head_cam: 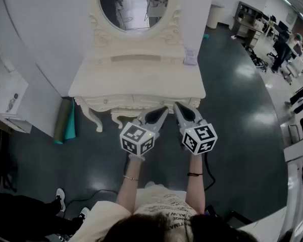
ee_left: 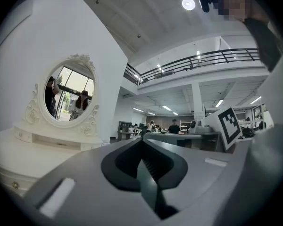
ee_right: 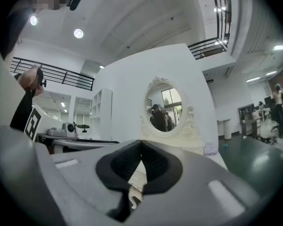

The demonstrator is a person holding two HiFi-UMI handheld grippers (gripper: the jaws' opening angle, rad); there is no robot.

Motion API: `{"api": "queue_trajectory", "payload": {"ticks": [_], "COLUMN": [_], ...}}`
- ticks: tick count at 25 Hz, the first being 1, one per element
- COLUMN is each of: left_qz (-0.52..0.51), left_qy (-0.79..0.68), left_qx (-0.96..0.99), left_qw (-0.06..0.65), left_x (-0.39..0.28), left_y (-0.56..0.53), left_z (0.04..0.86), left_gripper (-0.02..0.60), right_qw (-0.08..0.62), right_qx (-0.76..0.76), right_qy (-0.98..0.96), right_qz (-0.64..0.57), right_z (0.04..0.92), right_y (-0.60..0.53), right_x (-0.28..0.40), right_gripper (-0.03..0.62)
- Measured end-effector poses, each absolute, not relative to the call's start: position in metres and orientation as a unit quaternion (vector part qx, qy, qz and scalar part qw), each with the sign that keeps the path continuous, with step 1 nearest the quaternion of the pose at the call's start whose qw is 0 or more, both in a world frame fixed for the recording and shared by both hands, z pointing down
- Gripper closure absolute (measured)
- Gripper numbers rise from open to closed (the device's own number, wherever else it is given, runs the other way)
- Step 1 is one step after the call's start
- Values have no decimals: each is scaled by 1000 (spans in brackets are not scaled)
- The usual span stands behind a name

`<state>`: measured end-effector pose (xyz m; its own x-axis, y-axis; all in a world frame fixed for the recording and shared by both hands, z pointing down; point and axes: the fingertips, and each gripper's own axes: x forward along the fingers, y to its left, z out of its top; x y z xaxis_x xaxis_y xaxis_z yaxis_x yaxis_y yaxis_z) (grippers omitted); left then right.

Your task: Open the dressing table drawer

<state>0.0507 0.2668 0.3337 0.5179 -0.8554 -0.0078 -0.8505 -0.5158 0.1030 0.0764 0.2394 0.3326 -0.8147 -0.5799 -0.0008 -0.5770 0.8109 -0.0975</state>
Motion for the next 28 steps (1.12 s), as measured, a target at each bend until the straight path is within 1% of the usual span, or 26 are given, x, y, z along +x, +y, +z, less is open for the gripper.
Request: {"api": "queue_trajectory", "payload": {"ticks": [19,28], "left_qz": [-33,-30], "left_qy": [-507,-511], "left_qx": [859,856], "left_qw": [61,71], "left_x": [73,73], "left_y": [267,243], "left_z": [346,353], "left_gripper": [583,583], "right_qw": [22,21], "right_qx": [-289,-282], "right_qy": [955,956], "right_qz": [-63,-74], "right_z": [341,350], "right_y": [236,211], "right_x": [102,104], "right_gripper": [591,591]}}
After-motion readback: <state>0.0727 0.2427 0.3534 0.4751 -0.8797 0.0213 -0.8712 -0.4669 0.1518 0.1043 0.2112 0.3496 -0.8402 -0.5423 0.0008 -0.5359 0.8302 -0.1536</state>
